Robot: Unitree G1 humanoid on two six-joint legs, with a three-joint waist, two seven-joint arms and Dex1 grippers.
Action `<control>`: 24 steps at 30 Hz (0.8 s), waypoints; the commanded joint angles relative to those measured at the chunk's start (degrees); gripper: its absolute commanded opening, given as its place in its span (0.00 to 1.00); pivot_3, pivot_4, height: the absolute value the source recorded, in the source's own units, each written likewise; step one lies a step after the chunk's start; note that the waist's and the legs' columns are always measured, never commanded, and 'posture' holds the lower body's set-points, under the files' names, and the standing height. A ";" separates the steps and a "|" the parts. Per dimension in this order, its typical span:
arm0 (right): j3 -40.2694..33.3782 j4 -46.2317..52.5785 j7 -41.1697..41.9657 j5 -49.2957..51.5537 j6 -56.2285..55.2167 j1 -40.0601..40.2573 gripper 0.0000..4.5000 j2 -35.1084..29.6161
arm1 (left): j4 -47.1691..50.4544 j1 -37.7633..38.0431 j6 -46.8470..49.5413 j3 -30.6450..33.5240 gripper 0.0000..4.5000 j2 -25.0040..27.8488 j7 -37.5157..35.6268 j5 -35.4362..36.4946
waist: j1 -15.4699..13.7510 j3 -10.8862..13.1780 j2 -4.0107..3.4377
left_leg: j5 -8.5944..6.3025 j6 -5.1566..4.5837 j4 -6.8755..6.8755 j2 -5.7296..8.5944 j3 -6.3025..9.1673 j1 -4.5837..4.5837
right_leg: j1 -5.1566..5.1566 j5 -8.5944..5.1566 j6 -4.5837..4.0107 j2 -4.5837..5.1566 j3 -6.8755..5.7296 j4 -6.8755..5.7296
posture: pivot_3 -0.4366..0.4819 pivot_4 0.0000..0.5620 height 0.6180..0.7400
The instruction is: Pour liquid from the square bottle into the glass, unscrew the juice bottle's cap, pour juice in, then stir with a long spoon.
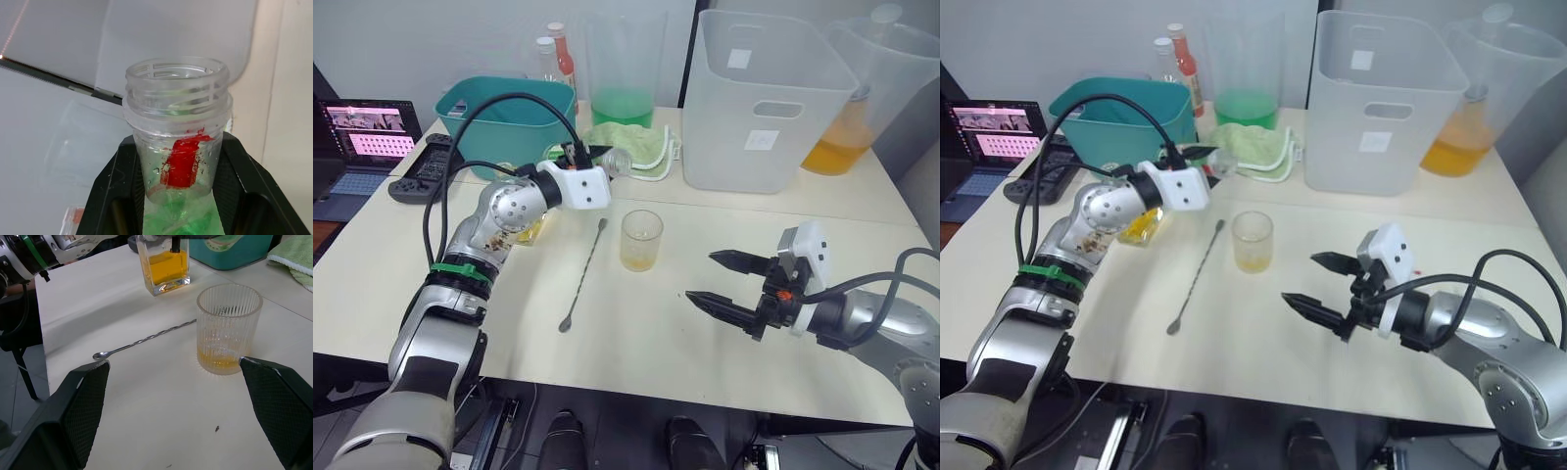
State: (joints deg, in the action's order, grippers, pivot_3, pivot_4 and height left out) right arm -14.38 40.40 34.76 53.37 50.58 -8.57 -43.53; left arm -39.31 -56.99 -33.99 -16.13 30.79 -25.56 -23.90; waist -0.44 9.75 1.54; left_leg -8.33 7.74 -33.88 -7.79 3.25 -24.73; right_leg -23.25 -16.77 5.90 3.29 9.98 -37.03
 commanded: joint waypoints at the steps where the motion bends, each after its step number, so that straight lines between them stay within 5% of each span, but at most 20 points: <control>1: -2.51 1.95 -0.04 1.93 -1.38 -0.03 1.00 -0.89 | 0.44 -1.57 -3.08 0.25 0.33 0.86 3.16 -1.62 | -0.10 0.00 0.00 | 0.00 0.00 0.00 0.00 0.00 0.00 | 0.00 0.00 0.00 0.00 0.00 0.00 | 0.48 0.27 0.94; 24: -5.04 2.75 -6.03 6.22 -1.03 1.79 1.00 -1.16 | -2.60 -1.79 -7.59 -3.61 0.33 0.32 10.98 -8.64 | -0.25 0.00 0.00 | 0.01 0.02 0.01 0.00 0.00 0.02 | 0.01 0.01 0.01 0.00 0.00 -0.05 | 0.48 0.27 0.94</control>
State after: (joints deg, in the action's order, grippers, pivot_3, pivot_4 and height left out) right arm -17.10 41.19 29.29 57.79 50.56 -6.71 -44.19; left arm -43.54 -56.98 -40.20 -20.31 31.05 -16.55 -32.43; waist -0.69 9.75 1.54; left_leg -8.31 7.76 -33.87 -7.79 3.25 -24.71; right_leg -23.24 -16.76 5.91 3.28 9.98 -37.09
